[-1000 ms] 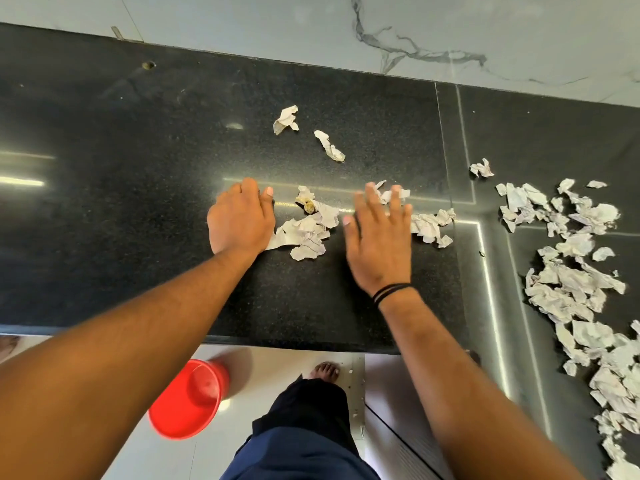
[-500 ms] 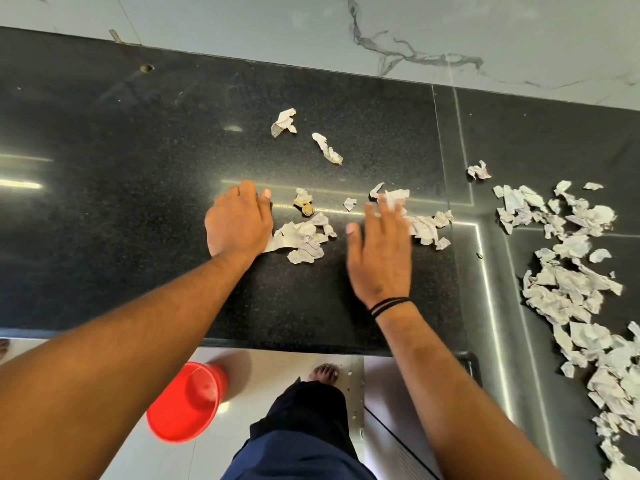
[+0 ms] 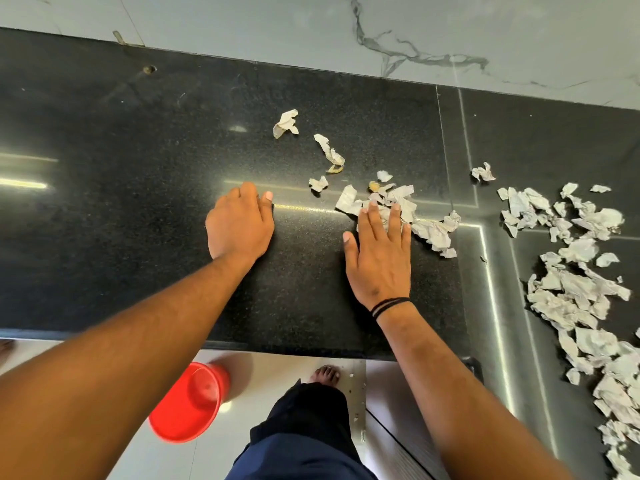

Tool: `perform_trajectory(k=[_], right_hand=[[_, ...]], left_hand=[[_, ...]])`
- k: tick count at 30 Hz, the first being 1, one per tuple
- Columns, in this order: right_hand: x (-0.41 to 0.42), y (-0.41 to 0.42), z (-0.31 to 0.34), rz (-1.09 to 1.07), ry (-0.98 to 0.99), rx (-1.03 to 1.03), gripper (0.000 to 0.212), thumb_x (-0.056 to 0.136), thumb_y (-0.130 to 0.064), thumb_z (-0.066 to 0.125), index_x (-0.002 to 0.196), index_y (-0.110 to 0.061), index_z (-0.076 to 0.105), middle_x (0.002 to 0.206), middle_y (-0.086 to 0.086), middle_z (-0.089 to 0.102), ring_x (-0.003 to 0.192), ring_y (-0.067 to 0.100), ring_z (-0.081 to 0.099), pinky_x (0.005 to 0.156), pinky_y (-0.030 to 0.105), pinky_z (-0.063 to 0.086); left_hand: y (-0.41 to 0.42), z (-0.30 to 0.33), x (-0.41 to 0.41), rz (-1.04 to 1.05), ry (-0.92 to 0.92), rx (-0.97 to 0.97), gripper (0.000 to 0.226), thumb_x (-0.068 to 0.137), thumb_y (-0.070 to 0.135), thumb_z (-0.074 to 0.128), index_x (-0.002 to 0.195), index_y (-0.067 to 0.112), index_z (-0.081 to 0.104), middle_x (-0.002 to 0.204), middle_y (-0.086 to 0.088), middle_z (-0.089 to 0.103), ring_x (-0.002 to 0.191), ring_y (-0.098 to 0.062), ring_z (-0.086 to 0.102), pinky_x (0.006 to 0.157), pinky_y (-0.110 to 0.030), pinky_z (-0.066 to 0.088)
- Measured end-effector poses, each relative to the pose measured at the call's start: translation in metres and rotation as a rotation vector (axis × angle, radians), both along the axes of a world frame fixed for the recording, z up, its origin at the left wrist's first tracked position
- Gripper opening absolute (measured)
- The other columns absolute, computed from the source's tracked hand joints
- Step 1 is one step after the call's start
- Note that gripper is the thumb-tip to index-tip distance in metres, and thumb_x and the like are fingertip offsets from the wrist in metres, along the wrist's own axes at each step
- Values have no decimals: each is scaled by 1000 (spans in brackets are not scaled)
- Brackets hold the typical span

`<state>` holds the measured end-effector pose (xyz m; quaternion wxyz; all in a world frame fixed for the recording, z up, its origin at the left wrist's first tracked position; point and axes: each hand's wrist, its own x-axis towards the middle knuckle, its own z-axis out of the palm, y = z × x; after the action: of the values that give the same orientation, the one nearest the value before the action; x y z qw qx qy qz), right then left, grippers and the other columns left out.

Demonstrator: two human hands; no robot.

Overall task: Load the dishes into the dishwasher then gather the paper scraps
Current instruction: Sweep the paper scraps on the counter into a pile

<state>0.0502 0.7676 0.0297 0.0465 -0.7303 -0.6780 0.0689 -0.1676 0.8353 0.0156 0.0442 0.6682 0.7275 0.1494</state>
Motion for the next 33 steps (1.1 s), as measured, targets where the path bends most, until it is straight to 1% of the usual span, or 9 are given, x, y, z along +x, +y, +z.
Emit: perform_trajectory(k=[4, 8, 12, 15, 18, 22, 26, 30, 33], right_hand=[[-34, 18, 13, 217, 35, 58, 56, 105, -37, 29, 156, -15, 28, 167, 5, 17, 154, 34, -2, 125, 51, 4], [-59, 43, 7, 394, -19, -36, 57, 105, -38, 29, 157, -16, 26, 167, 3, 15, 154, 32, -4, 124, 51, 3], [-38, 53, -6, 261, -15, -117, 60, 106, -41, 25, 160, -15, 15, 169, 2, 6, 155, 29, -5, 124, 52, 2], [-12, 49, -7, 81, -8, -121, 59, 106, -41, 23, 159, -16, 18, 168, 1, 7, 155, 31, -4, 124, 54, 3], [-13, 51, 1, -15, -36, -96, 55, 104, -34, 32, 156, -15, 29, 166, 1, 18, 154, 35, 3, 123, 58, 8], [-40, 85, 15, 128, -30, 51, 54, 99, -21, 44, 152, -13, 36, 165, 3, 23, 153, 38, 8, 122, 56, 15], [-55, 134, 10, 265, -3, -67, 60, 104, -30, 40, 157, -9, 23, 168, 7, 6, 154, 35, 1, 124, 52, 12], [-26, 131, -9, 79, 37, -112, 66, 105, -46, 27, 159, -9, 15, 168, 10, 6, 154, 31, 1, 125, 50, 8], [0, 101, -14, -91, 57, -48, 64, 105, -42, 28, 158, -9, 19, 167, 11, 11, 154, 30, 4, 125, 49, 8]], left_hand=[[0, 1, 1, 11, 4, -14, 29, 105, 41, 38, 89, 17, 41, 86, -7, 56, 73, -22, 44, 59, -38, 33], [1, 3, 3, 28, 19, -24, 25, 103, 38, 40, 89, 18, 40, 89, -8, 58, 74, -21, 41, 60, -38, 32], [0, 2, 2, 26, 14, -28, 25, 103, 38, 41, 89, 17, 40, 89, -9, 57, 74, -22, 42, 59, -38, 32], [1, 0, 1, 17, 18, -26, 25, 104, 37, 41, 90, 17, 40, 88, -8, 56, 73, -22, 44, 58, -37, 32], [1, 0, 2, 22, 36, -32, 24, 104, 37, 41, 90, 18, 40, 88, -8, 56, 73, -22, 43, 58, -37, 31], [1, 0, 2, 23, 44, -20, 25, 105, 36, 41, 92, 15, 45, 87, -8, 57, 72, -22, 43, 57, -37, 31], [1, -2, 2, -22, 67, 21, 24, 105, 34, 41, 91, 15, 45, 86, -9, 56, 74, -21, 40, 58, -38, 32], [0, -3, 1, -95, 131, 70, 25, 105, 40, 41, 102, 17, 52, 101, -7, 50, 87, -23, 40, 75, -40, 35], [2, -4, 0, -145, 145, 57, 36, 105, 50, 39, 125, 25, 55, 132, -9, 48, 121, -29, 45, 99, -45, 36]])
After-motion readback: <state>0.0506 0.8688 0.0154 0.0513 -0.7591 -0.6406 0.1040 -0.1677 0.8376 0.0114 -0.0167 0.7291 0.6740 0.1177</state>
